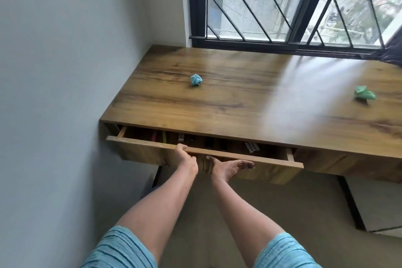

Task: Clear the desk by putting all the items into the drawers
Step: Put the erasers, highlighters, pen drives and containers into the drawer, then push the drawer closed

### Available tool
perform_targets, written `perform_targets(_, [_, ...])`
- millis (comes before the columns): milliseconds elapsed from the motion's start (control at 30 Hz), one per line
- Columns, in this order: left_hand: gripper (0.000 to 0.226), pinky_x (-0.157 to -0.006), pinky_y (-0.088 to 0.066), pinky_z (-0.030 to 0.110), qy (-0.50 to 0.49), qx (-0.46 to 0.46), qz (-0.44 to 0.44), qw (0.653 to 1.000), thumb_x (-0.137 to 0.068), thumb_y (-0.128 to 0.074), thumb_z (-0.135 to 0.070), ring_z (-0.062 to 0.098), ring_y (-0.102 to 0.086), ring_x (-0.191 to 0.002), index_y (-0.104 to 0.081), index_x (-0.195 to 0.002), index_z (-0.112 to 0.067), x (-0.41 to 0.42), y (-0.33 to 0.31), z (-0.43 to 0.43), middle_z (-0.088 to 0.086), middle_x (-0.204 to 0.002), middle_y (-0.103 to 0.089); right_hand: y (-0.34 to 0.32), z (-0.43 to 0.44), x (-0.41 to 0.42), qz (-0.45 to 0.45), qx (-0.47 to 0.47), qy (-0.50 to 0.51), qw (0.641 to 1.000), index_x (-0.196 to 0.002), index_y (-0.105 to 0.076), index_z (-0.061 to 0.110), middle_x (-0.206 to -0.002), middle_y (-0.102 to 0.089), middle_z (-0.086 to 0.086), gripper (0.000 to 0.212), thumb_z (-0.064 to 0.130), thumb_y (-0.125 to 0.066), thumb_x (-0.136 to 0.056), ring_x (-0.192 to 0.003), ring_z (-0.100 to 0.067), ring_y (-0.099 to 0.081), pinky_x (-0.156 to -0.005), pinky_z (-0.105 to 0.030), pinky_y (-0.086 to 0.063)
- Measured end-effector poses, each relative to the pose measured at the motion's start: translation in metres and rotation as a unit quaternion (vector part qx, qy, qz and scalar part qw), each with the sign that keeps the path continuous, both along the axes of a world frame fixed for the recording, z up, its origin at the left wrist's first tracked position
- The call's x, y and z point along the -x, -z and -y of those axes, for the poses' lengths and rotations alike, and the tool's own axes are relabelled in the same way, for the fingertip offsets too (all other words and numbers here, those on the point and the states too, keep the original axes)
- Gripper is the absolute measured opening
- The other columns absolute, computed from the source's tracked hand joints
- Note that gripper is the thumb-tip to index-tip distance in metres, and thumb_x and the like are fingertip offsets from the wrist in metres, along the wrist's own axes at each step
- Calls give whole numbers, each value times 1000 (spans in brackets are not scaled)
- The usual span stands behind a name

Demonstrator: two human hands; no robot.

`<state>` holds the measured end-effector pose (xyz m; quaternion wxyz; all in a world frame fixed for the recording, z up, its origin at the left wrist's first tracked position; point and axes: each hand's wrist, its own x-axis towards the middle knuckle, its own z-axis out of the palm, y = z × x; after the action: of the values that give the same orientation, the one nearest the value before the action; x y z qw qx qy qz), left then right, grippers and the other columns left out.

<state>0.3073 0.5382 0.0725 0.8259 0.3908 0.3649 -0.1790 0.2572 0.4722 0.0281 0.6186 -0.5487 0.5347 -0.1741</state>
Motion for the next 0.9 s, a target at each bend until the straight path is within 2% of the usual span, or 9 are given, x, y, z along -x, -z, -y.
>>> perform_targets(100, [18,-114,-27,33,-14,44,26,999,-93,-45,-21,34,-41,-133,-56,-107,-19,-11,8,3,5,-118,-59,2,8,-12,9,-4,9,1000,-143,25,0,-153,26,-14,126,11,-79,-72,-146,-22,9,-104,-9,3])
perform_targets(133, [36,-115,-25,33,-13,47,32,998,-95,-45,-26,35,-28,-142,-50,-130,-15,-12,6,3,10,-141,-48,2,10,-16,5,1,10,1000,-143,25,0,-154,26,-14,127,12,-80,-71,-146,-22,9,-105,-10,2])
perform_targets(200, [62,-118,-19,36,-6,44,45,998,-97,-44,-38,30,-12,-146,-27,-147,-6,-17,8,8,15,-156,-21,2,14,-22,-1,5,13,1000,-143,25,0,-154,23,-14,128,12,-80,-71,-146,-22,7,-109,-13,0])
perform_targets(333, [81,-119,-15,41,-9,61,55,997,-93,-41,-56,23,-23,-143,-11,-153,-10,-38,13,19,6,-156,-19,1,24,-38,-6,6,10,1000,-143,22,-3,-156,15,-20,127,11,-81,-70,-146,-25,-2,-110,-14,-6])
perform_targets(433, [75,-114,-25,39,-43,41,52,997,-91,-46,-55,16,-43,-111,-23,-151,-15,-44,12,27,0,-138,-40,2,29,-46,-20,20,8,1000,-143,16,-9,-154,10,-28,128,15,-84,-66,-146,-30,-5,-111,-15,-8])
perform_targets(567, [68,-119,-21,38,-50,18,45,998,-91,-54,-46,24,-17,-146,-32,-147,-15,-40,9,35,3,-157,-22,2,27,-45,-28,35,-2,999,-141,19,-11,-152,20,-28,124,12,-81,-70,-146,-29,5,-106,-11,-1])
perform_targets(667, [67,-121,-17,39,-34,-9,46,998,-91,-54,-46,22,-14,-148,-34,-146,-13,-40,8,40,3,-158,-21,-6,27,-43,-55,48,-24,997,-139,22,-12,-150,26,-26,126,16,-80,-71,-145,-30,12,-110,-14,-1])
perform_targets(767, [69,-120,-14,39,22,-43,25,999,-92,-50,-50,24,-14,-147,-30,-148,-14,-46,1,44,6,-158,-18,-18,27,-39,-88,23,-44,995,-141,22,-9,-153,24,-22,129,24,-81,-71,-146,-31,-5,-111,-29,-24])
perform_targets(900, [54,-110,-35,41,31,-164,-23,986,-97,-43,-29,31,-40,-134,-30,-146,-10,-60,-20,40,13,-148,-39,-37,29,-31,-112,11,-81,990,-140,21,-11,-155,8,-26,131,27,-82,-69,-143,-35,-20,-110,-37,-33])
